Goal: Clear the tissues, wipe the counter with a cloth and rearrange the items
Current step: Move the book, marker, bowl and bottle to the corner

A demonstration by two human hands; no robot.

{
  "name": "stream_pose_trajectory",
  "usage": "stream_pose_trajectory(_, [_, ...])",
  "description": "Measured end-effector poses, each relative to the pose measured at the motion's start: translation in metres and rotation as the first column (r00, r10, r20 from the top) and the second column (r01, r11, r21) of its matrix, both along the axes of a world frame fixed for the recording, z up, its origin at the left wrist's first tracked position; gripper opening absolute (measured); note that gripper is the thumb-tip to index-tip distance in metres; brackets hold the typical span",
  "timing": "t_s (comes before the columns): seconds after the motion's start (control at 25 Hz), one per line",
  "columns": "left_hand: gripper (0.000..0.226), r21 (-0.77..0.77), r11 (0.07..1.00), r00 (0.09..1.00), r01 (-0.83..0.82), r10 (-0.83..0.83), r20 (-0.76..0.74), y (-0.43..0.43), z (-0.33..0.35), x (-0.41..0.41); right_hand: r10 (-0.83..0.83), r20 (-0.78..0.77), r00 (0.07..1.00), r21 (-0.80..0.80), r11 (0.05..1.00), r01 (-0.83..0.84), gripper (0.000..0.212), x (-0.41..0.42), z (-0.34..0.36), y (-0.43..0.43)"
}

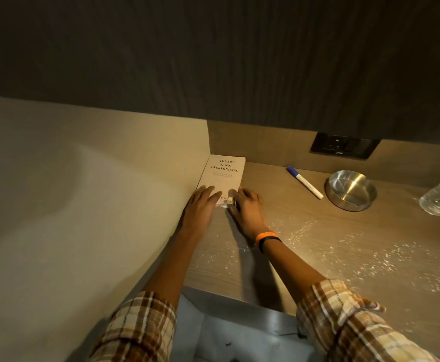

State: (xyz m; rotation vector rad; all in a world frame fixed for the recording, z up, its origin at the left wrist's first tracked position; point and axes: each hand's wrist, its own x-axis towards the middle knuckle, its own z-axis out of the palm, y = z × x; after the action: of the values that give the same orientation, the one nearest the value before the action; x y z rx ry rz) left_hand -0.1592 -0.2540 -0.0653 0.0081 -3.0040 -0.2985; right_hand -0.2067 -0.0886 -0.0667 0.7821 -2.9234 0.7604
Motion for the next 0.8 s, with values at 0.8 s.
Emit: stream_pose_trajectory(0.8, [0.028,0.207,0.958,0.978,-0.199,0.18,0.107,0.265,0.022,-0.114,-0.649,0.004,0.76,0.044,0.76,0.649,0.036,-0.031,0.013,0.258])
